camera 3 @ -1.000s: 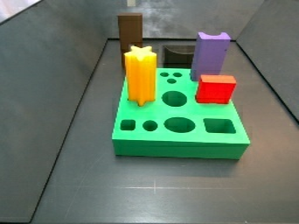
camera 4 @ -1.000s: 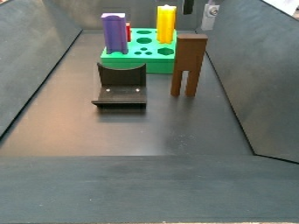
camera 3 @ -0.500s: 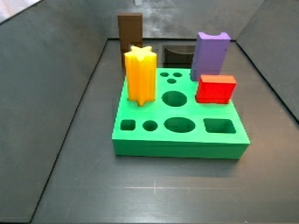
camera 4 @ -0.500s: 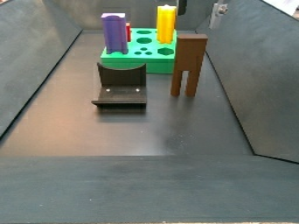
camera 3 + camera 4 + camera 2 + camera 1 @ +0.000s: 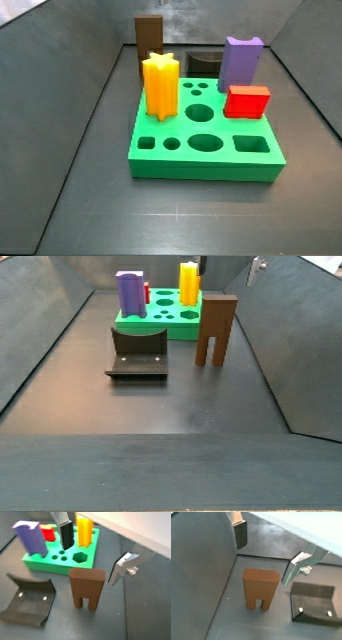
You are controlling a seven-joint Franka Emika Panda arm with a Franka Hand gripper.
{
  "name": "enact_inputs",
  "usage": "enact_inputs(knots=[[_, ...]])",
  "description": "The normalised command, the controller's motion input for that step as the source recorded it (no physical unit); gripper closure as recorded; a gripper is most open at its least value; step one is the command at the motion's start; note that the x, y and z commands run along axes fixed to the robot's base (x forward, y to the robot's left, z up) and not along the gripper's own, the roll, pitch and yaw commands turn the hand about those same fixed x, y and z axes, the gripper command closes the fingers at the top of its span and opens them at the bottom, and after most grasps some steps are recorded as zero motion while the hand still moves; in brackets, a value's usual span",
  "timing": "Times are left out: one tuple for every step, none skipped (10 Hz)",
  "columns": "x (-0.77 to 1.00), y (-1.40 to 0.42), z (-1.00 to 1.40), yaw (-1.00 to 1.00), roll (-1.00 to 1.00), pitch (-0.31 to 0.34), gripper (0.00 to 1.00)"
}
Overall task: Pick up the square-circle object. Move up. Rotate the square-circle object. Move to above the board. Insert the square-circle object.
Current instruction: Rotate the square-circle object.
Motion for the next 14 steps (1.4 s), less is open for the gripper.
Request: enact_inputs(knots=[[0.02,0.0,-0.01,1.0,0.0,0.036,0.0],[0.02,0.0,-0.01,1.0,-0.01,0.04,0.0],[0.02,0.0,-0.01,1.0,-0.01,0.046,0.0],[0.02,0.0,-0.01,1.0,-0.01,0.054,0.0],[0.02,0.0,0.0,1.0,-0.01,0.068,0.0],[0.02,0.0,0.0,1.0,-0.01,0.077,0.0],[0.02,0.0,0.0,0.69,-0.01,0.085,0.0],[0.02,0.0,0.0,0.53,-0.01,0.084,0.0],[0.03,0.0,0.0,0.3,-0.01,0.083,0.0],[0.0,0.0,-1.0,0.19,-0.01,0.082,0.0],[0.02,0.0,-1.0,0.1,-0.01,0.058,0.0],[0.04,0.0,-1.0,0.07,-0.01,0.027,0.0],[0.03,0.0,-0.94,0.05,0.0,-0.012,0.0],[0.03,0.0,-0.83,0.04,0.0,-0.028,0.0]])
